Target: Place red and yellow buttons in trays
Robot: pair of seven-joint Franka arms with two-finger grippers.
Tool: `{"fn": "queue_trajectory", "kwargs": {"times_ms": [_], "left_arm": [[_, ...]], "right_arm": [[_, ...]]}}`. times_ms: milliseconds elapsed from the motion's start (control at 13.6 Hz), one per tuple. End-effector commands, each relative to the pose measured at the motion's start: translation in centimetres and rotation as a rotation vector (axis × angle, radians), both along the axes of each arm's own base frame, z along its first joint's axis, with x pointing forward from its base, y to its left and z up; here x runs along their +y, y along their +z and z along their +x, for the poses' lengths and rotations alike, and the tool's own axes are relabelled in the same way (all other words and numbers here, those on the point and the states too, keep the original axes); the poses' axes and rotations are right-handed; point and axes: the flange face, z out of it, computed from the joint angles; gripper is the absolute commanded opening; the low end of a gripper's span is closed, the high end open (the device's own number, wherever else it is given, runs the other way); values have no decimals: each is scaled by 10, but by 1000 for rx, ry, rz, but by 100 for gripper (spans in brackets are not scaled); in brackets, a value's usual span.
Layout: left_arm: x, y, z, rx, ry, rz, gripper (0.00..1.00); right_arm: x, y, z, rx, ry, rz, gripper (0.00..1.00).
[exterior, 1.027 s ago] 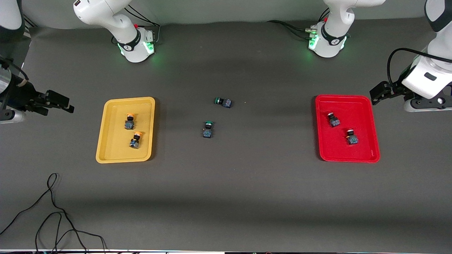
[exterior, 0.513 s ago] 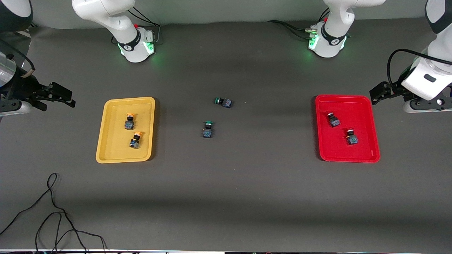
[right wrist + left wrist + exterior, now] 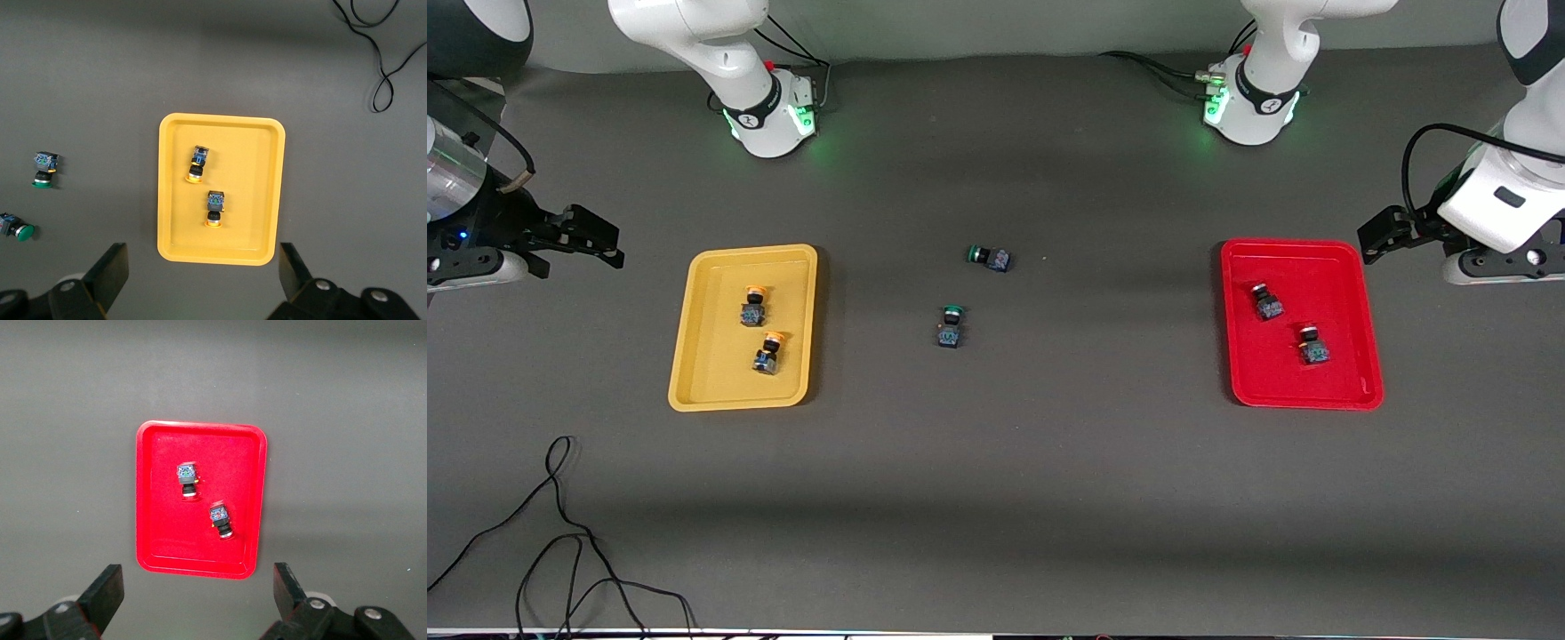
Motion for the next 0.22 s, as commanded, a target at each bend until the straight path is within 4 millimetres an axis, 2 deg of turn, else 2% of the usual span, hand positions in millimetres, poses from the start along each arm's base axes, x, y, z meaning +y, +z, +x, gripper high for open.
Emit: {"fn": "queue_trajectory", "kwargs": {"times_ms": [0, 147], "left_arm": [[1, 5, 2, 12, -13, 2, 100], [1, 3, 3, 16, -14, 4, 100]], "right_arm": [[2, 1, -5, -1, -32, -8, 100], [2, 2, -5, 0, -36, 6, 100]]}}
